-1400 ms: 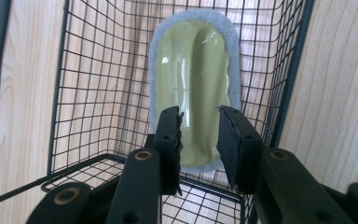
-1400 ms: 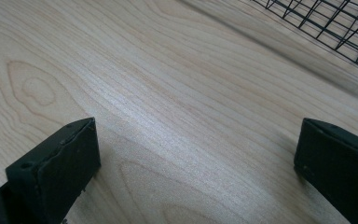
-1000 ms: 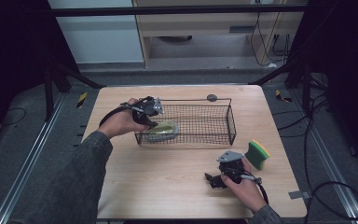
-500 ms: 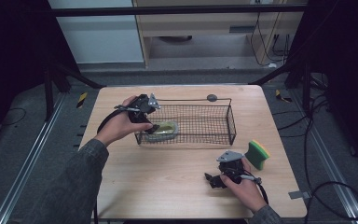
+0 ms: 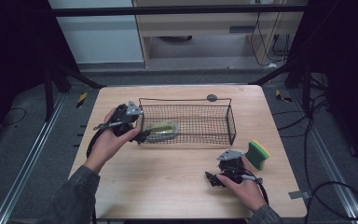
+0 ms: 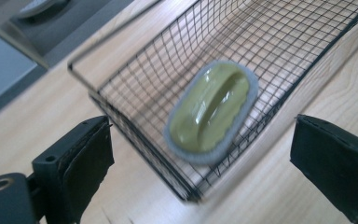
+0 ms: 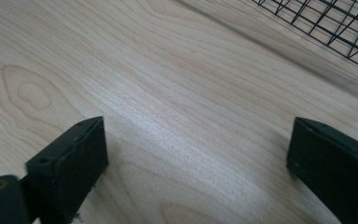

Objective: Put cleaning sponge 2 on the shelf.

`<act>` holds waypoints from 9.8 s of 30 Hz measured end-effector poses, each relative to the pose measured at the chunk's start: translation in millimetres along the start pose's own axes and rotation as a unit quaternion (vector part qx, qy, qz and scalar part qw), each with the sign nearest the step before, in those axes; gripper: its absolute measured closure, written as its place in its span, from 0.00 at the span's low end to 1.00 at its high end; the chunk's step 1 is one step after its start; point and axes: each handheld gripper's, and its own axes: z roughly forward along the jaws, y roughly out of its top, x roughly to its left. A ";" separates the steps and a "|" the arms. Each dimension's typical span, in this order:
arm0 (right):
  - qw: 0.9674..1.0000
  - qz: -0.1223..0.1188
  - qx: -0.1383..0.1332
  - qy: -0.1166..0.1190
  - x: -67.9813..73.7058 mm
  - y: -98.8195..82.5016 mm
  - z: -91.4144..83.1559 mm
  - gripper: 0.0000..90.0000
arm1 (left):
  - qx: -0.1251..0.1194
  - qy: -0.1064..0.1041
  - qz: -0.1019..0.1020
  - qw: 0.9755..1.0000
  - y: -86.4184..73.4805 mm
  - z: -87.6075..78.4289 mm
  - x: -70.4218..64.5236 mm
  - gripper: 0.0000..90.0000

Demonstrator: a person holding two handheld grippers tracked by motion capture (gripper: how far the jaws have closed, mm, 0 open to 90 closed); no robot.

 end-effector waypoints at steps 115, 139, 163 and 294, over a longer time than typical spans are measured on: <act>0.985 0.022 0.162 -0.050 -117.5 108.5 -122.9 0.71 | 0.025 -0.051 -0.091 0.994 -121.6 51.2 -29.1 0.00; 0.994 -0.020 0.082 -0.063 -115.1 190.2 -111.6 0.71 | 0.015 -0.051 -0.091 0.994 -123.5 51.7 -28.5 0.00; 0.996 -0.018 0.066 -0.058 -112.1 196.4 -94.9 0.71 | 0.010 -0.052 -0.093 0.994 -124.2 52.5 -27.9 0.00; 0.991 0.017 0.124 -0.039 -123.5 157.8 14.3 0.57 | 0.005 -0.054 -0.089 0.995 -124.3 53.9 -26.7 0.00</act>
